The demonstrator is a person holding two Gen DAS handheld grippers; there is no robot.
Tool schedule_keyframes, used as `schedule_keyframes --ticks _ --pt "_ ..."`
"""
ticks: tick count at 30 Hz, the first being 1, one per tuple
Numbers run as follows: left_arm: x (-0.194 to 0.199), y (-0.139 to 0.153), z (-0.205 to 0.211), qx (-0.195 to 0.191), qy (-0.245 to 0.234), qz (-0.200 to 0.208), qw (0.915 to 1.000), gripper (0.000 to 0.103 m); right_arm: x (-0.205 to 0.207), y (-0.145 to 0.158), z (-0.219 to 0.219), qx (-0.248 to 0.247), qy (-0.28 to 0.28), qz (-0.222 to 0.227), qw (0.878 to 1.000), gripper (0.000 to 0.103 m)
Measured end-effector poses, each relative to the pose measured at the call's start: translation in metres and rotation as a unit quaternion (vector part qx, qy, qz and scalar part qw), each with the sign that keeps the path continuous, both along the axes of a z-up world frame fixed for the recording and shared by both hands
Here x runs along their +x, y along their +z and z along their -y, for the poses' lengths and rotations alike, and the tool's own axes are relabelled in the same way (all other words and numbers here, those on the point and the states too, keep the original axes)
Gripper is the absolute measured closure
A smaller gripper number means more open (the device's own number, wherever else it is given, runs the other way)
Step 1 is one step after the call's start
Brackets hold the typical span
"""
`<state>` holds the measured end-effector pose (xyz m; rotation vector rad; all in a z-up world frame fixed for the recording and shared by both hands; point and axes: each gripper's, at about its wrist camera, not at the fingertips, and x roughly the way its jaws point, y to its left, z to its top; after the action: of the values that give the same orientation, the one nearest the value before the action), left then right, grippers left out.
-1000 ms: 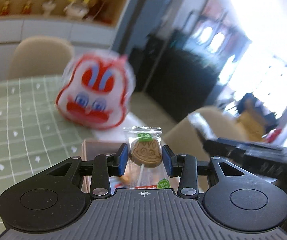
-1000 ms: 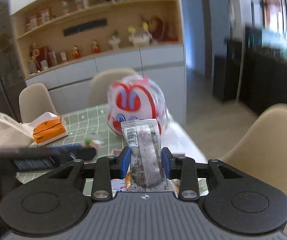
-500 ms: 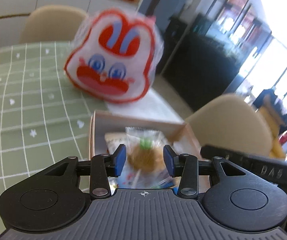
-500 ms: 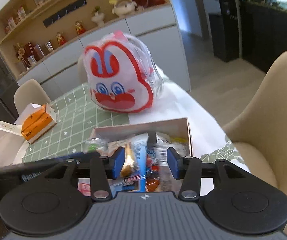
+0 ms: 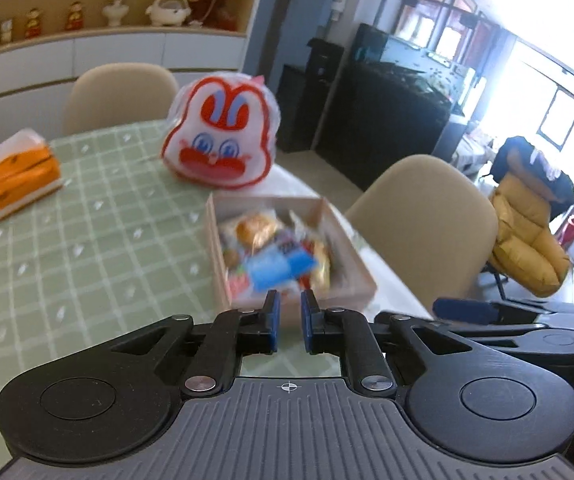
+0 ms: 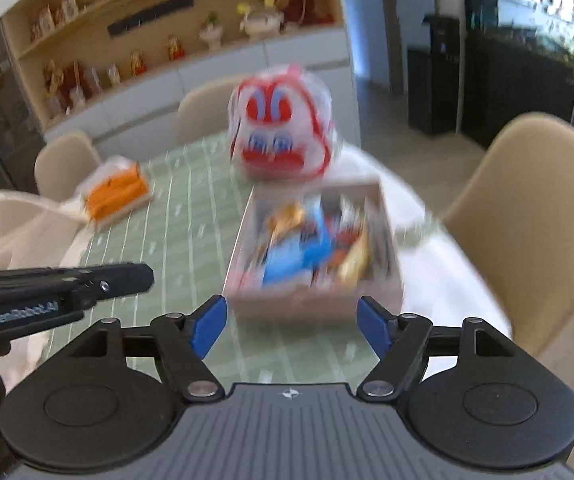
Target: Organize snacks
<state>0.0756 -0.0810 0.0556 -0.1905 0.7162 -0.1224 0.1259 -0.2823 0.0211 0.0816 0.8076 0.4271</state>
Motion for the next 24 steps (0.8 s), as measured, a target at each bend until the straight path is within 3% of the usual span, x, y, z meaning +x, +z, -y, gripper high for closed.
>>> schedule_keyframes --ticks 3,8,24 --pt "-0.020 -0.003 0.007 0.014 -0.005 -0.011 0.9998 0.089 -0.016 -0.006 -0.003 -0.011 0.006 -0.029 1.000 0.030" --pt "-0.023 -0.011 0.007 0.016 0.009 -0.047 0.9987 0.089 -0.032 0.000 -0.005 -0.012 -0.002 -0.019 1.000 0.030" --pt "-0.023 -0.015 0.012 0.033 0.017 -0.065 0.9972 0.089 -0.023 -0.013 -0.007 -0.012 0.005 -0.037 0.999 0.030"
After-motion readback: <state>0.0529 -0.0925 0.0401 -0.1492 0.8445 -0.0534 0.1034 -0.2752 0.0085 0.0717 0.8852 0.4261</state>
